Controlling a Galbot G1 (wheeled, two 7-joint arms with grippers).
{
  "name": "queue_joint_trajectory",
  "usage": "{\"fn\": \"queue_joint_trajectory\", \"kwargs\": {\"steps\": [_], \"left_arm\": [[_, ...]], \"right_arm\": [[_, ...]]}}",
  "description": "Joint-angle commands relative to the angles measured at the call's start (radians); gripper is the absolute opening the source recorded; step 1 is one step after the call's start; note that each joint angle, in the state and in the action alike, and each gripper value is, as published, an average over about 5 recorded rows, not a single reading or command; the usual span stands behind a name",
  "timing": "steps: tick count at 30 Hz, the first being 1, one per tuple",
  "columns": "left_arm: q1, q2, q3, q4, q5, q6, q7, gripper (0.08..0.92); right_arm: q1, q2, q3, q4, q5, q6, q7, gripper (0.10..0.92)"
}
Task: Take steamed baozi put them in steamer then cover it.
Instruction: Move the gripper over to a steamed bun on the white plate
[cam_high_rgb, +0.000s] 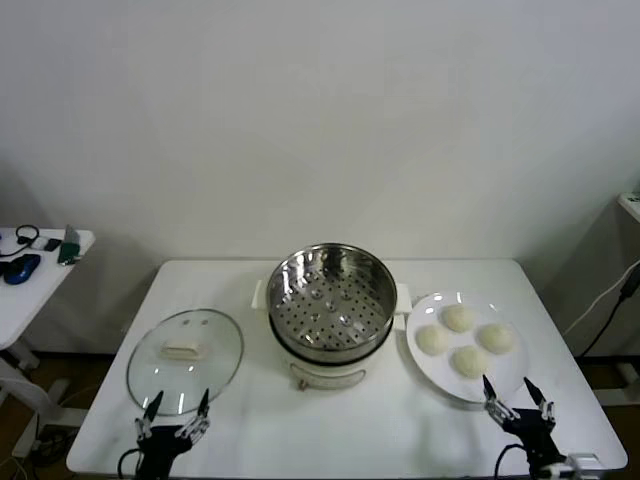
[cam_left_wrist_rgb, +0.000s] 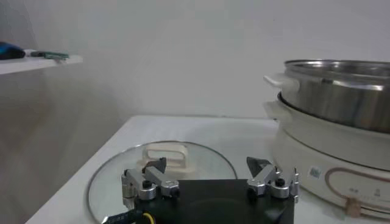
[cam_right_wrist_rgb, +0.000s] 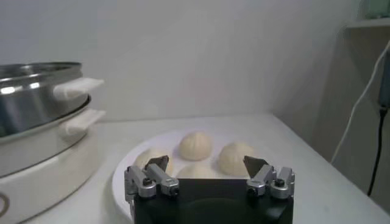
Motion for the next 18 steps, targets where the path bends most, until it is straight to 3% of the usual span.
{"fn": "queue_joint_trajectory", "kwargs": {"steps": [1, 5, 9, 18], "left_arm": [[0.001, 0.002, 0.000, -0.008, -0.001, -0.001, 0.001, 0.823], [-0.002, 0.004, 0.004, -0.013, 0.000, -0.007, 0.002, 0.823], [-0.003, 0.002, 0.011, -0.016, 0.003, -0.016, 0.002, 0.823], [-0.001, -0.003, 0.016, -0.027, 0.006, -0.022, 0.005, 0.823]], "right_arm": [[0.145, -0.098, 0.015, 0.009, 0.002, -0.188, 0.019, 0.823], [0.370, -0.250, -0.067, -0.085, -0.040, -0.315, -0.056, 0.823], [0.627, -0.401, -0.250, -0.254, -0.130, -0.312, -0.243, 0.823], [1.030, -0.736, -0.753, -0.470, -0.397, -0.130, -0.859, 0.823]]}}
